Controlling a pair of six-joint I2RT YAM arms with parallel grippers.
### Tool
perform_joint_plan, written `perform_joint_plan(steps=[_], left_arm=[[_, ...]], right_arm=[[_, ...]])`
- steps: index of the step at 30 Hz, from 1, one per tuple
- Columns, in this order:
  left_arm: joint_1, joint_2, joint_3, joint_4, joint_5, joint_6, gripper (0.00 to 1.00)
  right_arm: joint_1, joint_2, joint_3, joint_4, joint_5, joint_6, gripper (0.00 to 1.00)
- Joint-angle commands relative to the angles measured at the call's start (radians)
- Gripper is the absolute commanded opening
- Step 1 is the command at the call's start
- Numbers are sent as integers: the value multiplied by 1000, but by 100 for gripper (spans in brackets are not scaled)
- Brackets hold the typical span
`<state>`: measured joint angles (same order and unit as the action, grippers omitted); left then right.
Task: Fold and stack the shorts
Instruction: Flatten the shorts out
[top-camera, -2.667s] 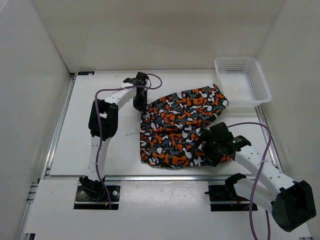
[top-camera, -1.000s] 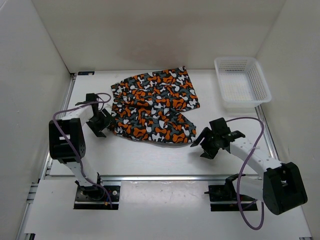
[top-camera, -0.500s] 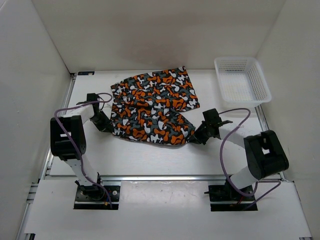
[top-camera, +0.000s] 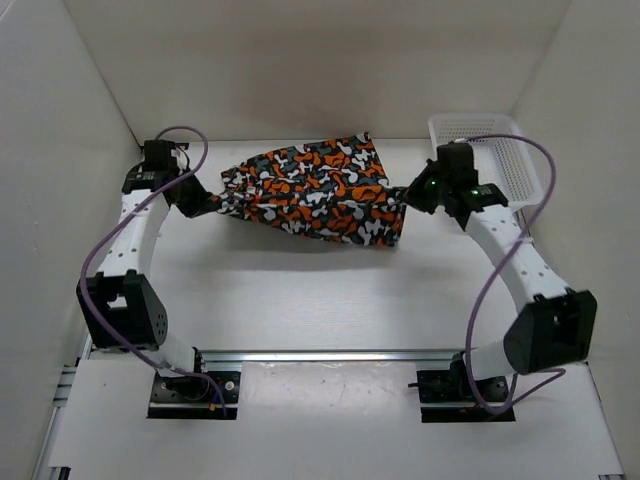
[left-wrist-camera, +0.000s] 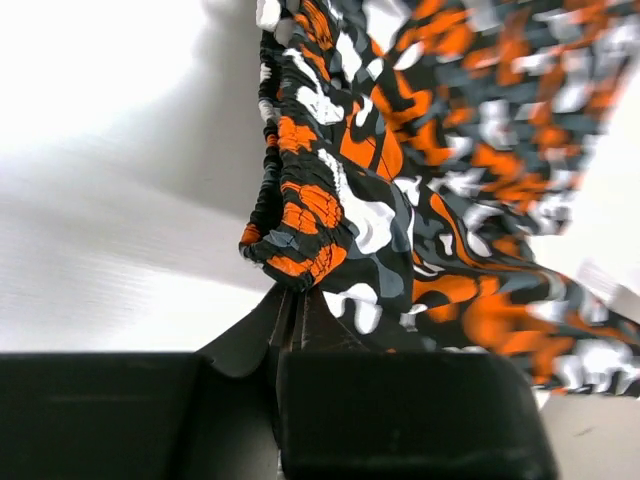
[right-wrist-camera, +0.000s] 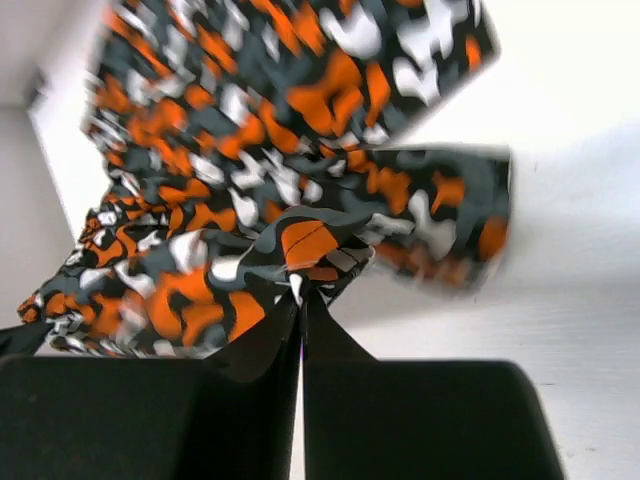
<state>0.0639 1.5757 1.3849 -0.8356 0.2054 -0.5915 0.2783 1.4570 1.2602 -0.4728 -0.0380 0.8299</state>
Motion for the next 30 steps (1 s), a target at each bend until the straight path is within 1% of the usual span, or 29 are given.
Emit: perform_joint_plan(steps=[1,2,3,6,7,8,9,10,11,12,13,16,17,21,23,26,30], left_arm=[[-3,-109,48,-77,-6,7,10],[-3,-121,31,-77,-6,7,10],[-3,-132,10,-77,-17,7,10],[-3,-184,-130,-68,-66,7,10],[-3,-209,-221,-57,-75,7,10],[-3,-220,-266,-47,-75,7,10],[-12,-220,-308,-36,-75,-2,10],[-12,-230,-370,-16,-63,-2,10],[-12,-230,-392,-16,-51,-11,10],[-12,-230,-406,-2,-38,-11,10],[-25,-230,-415,-2,-38,-11,10],[-35,-250,-415,-2,-38,-21,10],[-35,-262,-415,-2,-38,-21,10],[-35,-286,-415,-2,-38,-21,10],[-35,-286,-415,-2,-38,-21,10],[-35,-296,-415,-2,-38,-30,10],[-44,-306,-415,-2,-38,-30,10]], right_arm=[[-7,-130,32,-174,64,-112,0],[-7,-154,3,-185,64,-112,0],[-7,-182,-81,-205,73,-112,0],[-7,-300,-258,-227,73,-84,0],[-7,-366,-385,-243,73,-68,0],[-7,-400,-447,-253,73,-30,0],[-7,-431,-502,-253,73,-9,8],[-7,-481,-549,-262,55,6,22],[-7,-500,-603,-262,41,27,39],[-7,-523,-614,-262,18,38,68],[-7,-523,-614,-271,6,49,75],[-7,-523,-625,-262,-49,95,76],[-7,-523,-636,-245,-89,109,76],[-7,-547,-746,-182,-187,201,75],[-7,-589,-821,-161,-230,235,74],[-7,-653,-884,-182,-289,287,74],[-7,-736,-943,-196,-323,320,74]])
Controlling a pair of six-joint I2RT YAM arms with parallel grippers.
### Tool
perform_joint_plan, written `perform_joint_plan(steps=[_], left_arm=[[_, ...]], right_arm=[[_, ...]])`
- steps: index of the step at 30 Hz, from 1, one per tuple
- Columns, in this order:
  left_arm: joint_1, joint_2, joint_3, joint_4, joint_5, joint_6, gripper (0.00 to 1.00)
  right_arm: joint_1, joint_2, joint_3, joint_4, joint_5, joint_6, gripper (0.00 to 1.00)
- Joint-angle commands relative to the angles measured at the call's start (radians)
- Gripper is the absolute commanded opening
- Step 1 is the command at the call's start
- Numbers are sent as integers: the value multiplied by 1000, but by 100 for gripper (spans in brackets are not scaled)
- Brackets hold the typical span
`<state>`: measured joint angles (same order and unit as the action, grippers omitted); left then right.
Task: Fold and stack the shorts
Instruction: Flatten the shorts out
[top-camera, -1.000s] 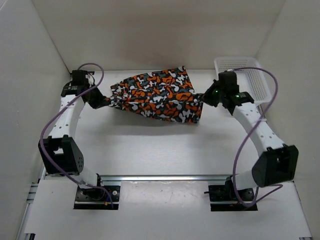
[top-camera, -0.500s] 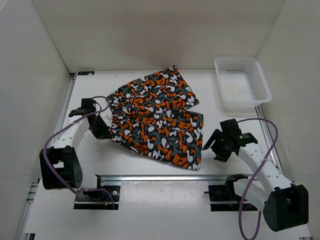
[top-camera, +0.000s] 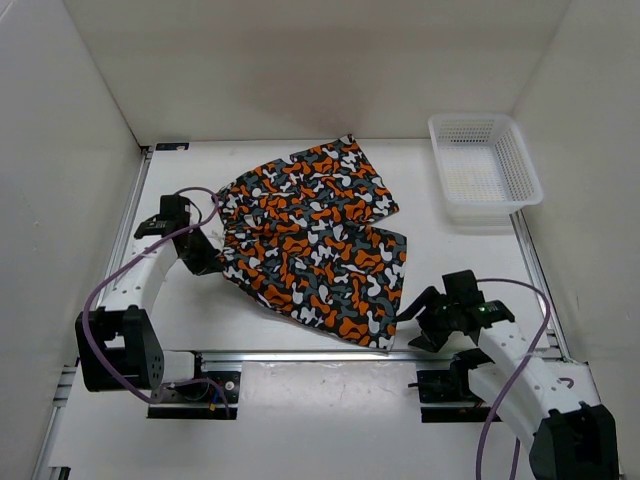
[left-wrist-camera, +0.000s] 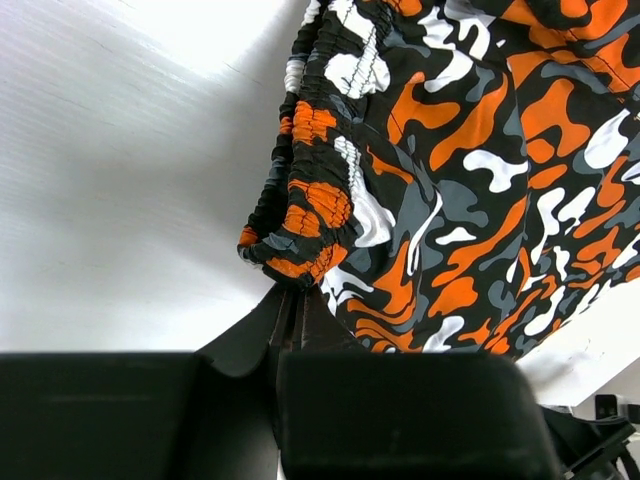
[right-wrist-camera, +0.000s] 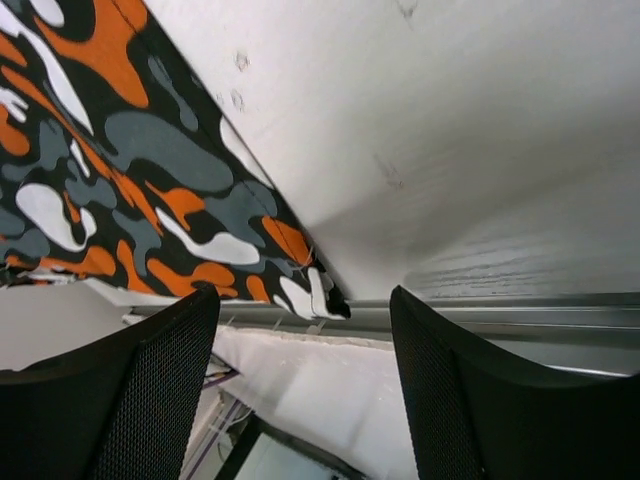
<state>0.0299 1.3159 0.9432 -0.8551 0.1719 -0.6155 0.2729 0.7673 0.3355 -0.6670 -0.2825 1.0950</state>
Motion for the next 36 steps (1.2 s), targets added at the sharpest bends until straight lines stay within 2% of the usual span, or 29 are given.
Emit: perform_joint_plan(steps=[1,4,11,14,17,18,21,27,28,30,31,32,34,36], left_arm=[[-10,-46,26,18,-14,-6,10],[-10,-37,26,18,-14,-6,10],[-19,-37,35,18,-25,-15,10],[-19,-27,35,18,-34,-15,10],[-30,-17,45,18,-34,-15,10],[-30,-17,45,18,-34,-15,10],[-64,-7,54,18,-43,-26,10],[-191,23,65,27,-75,-119,10],[-209,23,65,27,-89,-136,10],[-261,23,65,27,-100,-190,10],[-277,23,74,27,-115,-207,10],[-307,23,74,27,-115,-237,10],[-332,23,74,36,-140,-260,10],[-352,54,86,36,-150,-271,10]], right_arm=[[-1,-46,-27,-2,-87,55,74],[8,-28,-27,33,-77,40,71],[41,164,-18,159,-37,-15,62],[69,246,-7,222,-11,-26,54],[69,317,51,234,63,-61,16],[69,332,72,234,95,-61,0],[25,412,184,221,210,-110,0],[-58,755,546,198,324,-240,0],[-58,786,595,178,344,-254,4],[-69,820,701,115,371,-279,18],[-69,807,712,106,384,-288,50],[-69,761,702,106,384,-288,64],[-69,704,666,106,396,-279,77],[-78,618,594,95,396,-258,78]])
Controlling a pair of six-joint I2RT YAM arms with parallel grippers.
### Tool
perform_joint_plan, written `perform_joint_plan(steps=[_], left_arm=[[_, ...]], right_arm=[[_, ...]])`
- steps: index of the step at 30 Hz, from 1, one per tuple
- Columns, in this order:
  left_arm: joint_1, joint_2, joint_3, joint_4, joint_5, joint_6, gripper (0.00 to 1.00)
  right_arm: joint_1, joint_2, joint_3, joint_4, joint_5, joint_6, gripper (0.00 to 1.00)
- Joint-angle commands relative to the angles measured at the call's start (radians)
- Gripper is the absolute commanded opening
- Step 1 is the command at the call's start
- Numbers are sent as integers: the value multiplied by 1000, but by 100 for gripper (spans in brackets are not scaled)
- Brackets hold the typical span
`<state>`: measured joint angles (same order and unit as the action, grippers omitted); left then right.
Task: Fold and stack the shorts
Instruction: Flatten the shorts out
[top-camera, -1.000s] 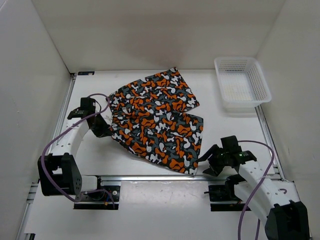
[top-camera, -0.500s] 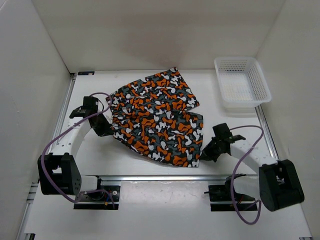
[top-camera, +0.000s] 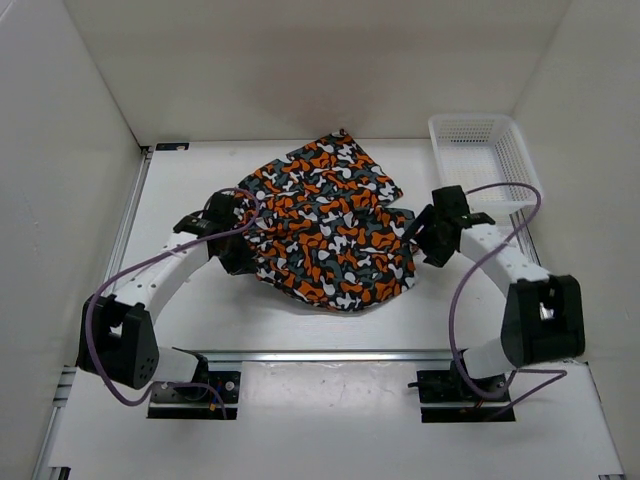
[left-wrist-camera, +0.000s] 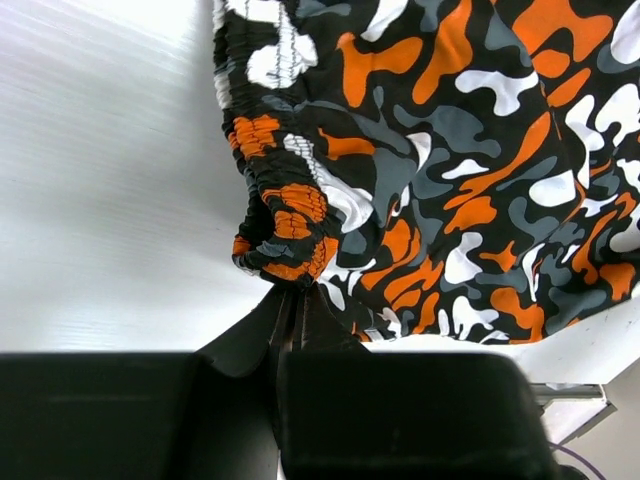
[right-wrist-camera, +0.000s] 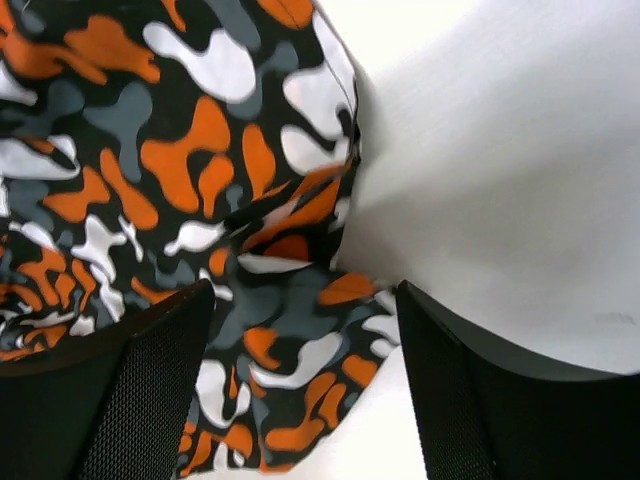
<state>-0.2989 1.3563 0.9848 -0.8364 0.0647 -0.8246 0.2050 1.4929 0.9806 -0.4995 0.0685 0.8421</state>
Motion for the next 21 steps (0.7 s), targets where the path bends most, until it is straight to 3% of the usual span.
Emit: perform_joint_plan(steps=[1,5,8,16,21], left_arm=[[-37,23,55,17,-43,-62,10],[-65,47,75,17,-52,-82,10],[-85,56,75,17,-62,-82,10],[-85,56,84,17,-62,-82,10],[-85,56,84,17,-71,-82,10]], right_arm=[[-10,-137,-83,-73,28,-5,78],[-10,-308,-308,-73,-68,70,61],[-10,-397,-396,-48,-111,104,54],[-19,-565,-474,-178,-91,164,53],[-19,-576,-562,-159,-167,216,52]])
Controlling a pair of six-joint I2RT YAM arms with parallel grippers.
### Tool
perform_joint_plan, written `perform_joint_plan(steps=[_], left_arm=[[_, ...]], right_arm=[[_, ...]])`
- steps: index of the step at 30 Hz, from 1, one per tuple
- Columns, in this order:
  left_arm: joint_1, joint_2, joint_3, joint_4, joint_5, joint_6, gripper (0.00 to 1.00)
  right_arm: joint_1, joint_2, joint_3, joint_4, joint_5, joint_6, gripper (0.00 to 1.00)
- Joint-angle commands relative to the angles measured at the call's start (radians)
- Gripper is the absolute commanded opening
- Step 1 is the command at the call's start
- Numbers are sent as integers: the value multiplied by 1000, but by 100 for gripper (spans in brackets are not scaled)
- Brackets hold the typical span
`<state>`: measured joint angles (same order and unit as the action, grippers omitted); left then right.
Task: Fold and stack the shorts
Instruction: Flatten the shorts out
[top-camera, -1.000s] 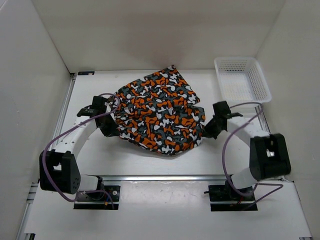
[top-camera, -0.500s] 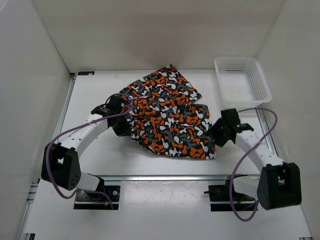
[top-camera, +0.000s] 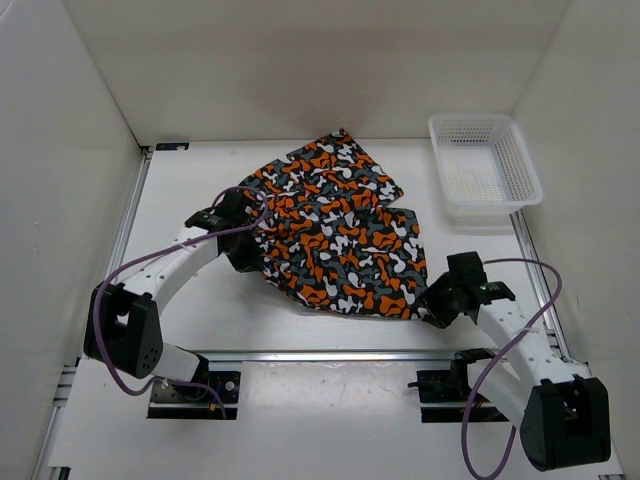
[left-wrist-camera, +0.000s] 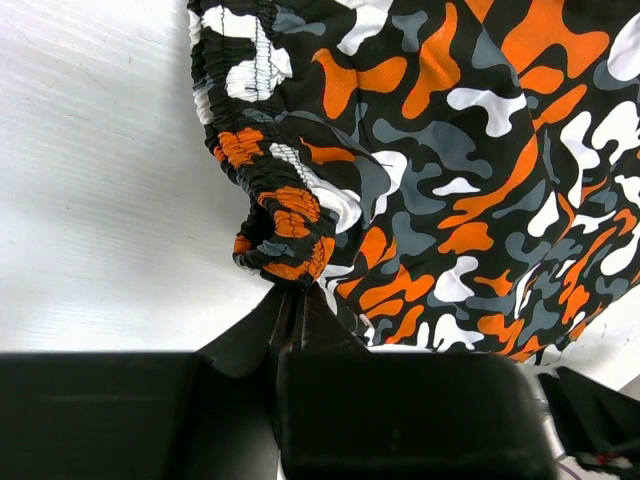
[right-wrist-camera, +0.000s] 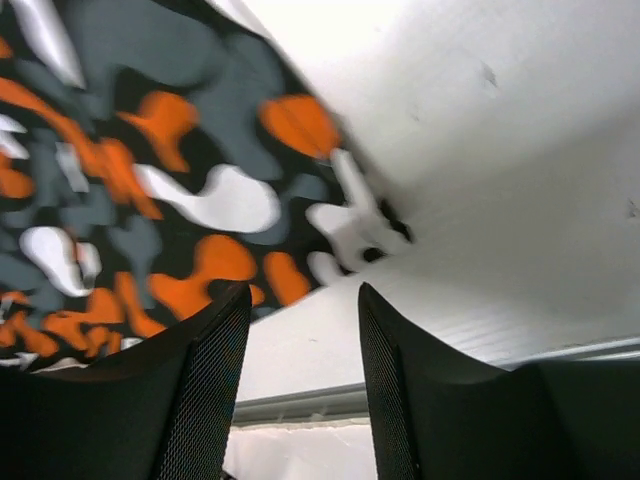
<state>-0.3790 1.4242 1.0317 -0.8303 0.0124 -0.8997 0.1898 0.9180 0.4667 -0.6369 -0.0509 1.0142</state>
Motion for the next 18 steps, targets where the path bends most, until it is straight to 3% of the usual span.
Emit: perform_joint_plan(steps=[1,13,18], left_arm=[[-4,-11,47,11,-19,-7,10],[-4,-21,47,11,-19,-7,10],[-4,-40,47,11,-19,-7,10]], right_arm=[[-4,-1,-74,2,-58,58,52],[-4,-11,-135,132,26,133,49],[-4,-9,-103,132,112,146,30]])
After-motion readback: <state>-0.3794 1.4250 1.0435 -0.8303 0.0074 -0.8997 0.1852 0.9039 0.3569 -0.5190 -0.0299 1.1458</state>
